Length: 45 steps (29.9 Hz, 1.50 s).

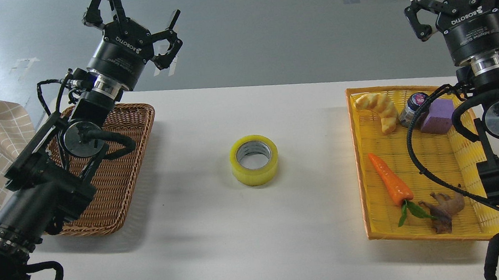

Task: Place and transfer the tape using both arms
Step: 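Reach the left gripper toward the tape roll on the table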

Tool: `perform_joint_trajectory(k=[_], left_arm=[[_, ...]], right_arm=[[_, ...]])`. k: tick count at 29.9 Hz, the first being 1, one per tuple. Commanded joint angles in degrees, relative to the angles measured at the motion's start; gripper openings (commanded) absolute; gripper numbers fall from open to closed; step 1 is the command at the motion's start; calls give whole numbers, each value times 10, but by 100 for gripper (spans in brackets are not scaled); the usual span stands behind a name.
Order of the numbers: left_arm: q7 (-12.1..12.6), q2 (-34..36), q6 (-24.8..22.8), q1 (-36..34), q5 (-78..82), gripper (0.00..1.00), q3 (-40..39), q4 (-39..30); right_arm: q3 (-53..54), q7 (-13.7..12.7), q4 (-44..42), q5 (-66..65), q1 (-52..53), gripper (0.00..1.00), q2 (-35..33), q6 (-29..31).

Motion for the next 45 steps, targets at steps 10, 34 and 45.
perform_joint_trajectory(k=[10, 34, 45], left_arm=[[-3, 20, 0, -7, 42, 98, 1, -2], [-44, 22, 98, -38, 484, 98, 70, -76], [-39, 39, 102, -62, 720, 98, 181, -73]], right_arm=[[-1, 0, 1, 0, -5, 100, 1, 0], [-2, 1, 5, 0, -29, 100, 9, 0], [-4, 1, 5, -1, -30, 100, 9, 0]])
